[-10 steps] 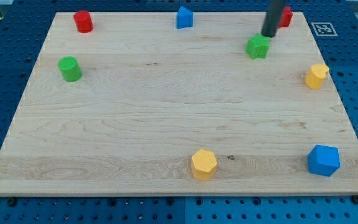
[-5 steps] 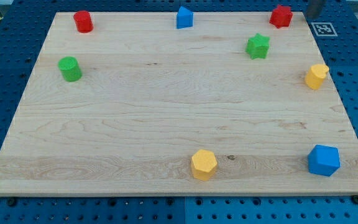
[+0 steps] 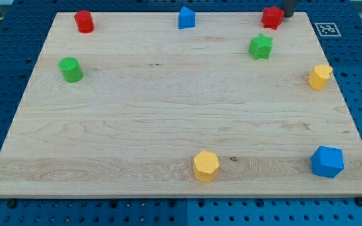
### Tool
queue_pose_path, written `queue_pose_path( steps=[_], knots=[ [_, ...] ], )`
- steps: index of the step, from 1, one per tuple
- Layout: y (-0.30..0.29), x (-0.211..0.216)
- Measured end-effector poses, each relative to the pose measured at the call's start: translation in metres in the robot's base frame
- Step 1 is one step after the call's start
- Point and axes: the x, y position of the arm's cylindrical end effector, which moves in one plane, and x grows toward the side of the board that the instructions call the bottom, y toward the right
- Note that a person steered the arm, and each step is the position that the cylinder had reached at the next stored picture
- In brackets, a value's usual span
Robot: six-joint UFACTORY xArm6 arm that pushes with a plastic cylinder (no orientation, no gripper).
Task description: Slide the red star slightly down
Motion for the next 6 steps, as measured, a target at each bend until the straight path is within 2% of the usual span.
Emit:
queue_pose_path(
  steps=[5, 6],
  knots=[
    [-0.036, 0.018],
    [-0.004, 0.029]
  ],
)
